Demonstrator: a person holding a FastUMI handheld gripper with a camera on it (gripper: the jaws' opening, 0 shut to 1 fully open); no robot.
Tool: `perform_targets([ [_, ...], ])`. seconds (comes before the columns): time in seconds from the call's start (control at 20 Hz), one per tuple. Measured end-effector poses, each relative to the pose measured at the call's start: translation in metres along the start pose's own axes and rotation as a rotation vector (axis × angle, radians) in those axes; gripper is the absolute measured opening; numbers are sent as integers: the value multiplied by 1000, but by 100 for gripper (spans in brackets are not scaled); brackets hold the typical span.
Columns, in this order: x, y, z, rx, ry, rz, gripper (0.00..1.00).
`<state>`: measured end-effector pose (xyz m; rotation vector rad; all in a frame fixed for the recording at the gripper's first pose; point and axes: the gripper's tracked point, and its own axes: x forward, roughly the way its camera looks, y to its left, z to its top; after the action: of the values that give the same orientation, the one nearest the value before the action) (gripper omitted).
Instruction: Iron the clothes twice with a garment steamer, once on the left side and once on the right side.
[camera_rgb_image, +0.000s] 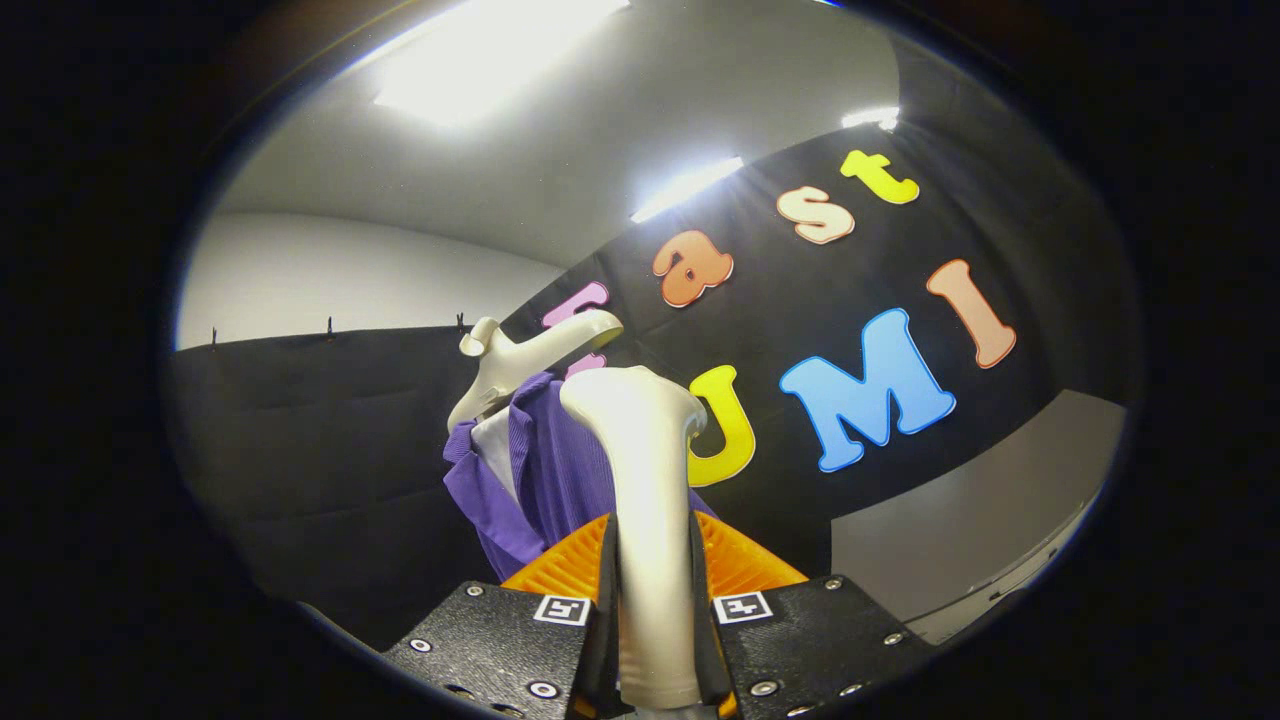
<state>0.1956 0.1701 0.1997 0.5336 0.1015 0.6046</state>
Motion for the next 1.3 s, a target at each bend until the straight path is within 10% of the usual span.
perform_targets([
  [1.3, 68, 58, -69, -421, -158, -170, 31],
])
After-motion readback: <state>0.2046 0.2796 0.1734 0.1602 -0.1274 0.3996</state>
